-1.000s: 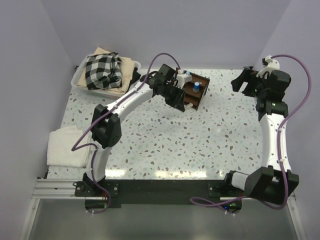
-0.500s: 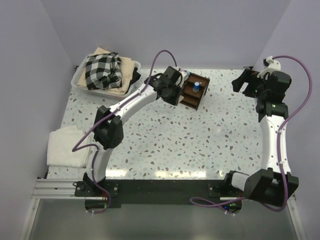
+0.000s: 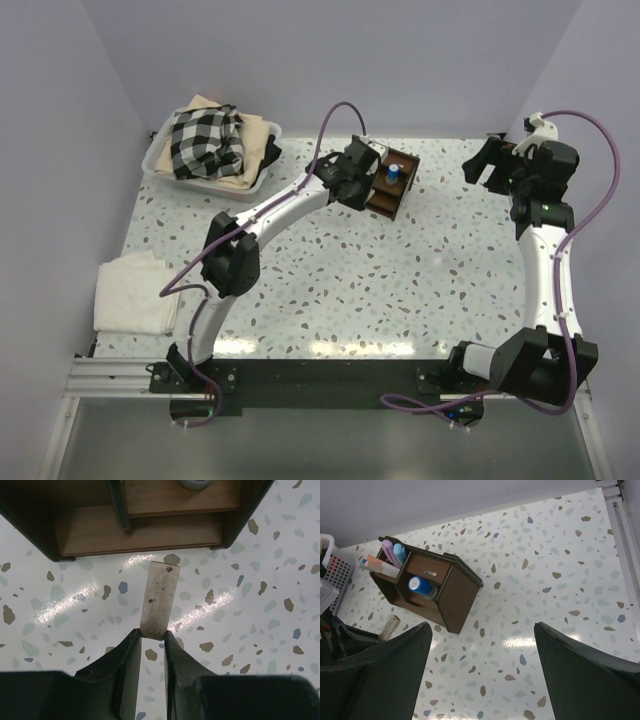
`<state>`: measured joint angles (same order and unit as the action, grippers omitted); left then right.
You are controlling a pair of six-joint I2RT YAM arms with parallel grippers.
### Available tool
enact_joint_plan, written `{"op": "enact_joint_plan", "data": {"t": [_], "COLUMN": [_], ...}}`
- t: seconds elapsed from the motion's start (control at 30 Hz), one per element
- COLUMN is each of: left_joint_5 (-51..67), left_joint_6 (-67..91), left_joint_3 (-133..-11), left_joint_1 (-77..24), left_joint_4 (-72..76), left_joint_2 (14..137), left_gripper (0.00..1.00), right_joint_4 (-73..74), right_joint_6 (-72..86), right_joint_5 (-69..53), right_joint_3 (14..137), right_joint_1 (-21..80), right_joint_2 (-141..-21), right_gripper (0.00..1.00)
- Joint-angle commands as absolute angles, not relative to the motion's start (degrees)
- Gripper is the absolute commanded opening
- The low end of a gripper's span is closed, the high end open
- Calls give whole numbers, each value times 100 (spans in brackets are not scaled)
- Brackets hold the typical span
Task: Sort the stationery into containers
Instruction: Place the stationery in the storage box.
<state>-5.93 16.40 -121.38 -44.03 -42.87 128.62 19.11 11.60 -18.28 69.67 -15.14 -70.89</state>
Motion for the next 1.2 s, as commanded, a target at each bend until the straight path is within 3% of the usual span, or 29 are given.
{"op": "enact_joint_plan", "data": {"t": [0.0,1.17], "left_joint_5": [-808,-1292], "left_joint_6": [1775,1679], "left_joint_3": [-12620,-13456], "left_joint_1": [-4368,-4359], "left_joint_4": [-4069,-3489], "left_joint_2": [13244,14361], "left_gripper": [0,0], "right_joint_4": [1661,1626], "right_joint_6": [1222,1142], "right_joint_5": [-1670,-1863], "right_joint_3": [6935,6706], "right_joint_1": [-1529,-1529], "right_joint_2": [-7084,-7330], "right_gripper": [87,88]}}
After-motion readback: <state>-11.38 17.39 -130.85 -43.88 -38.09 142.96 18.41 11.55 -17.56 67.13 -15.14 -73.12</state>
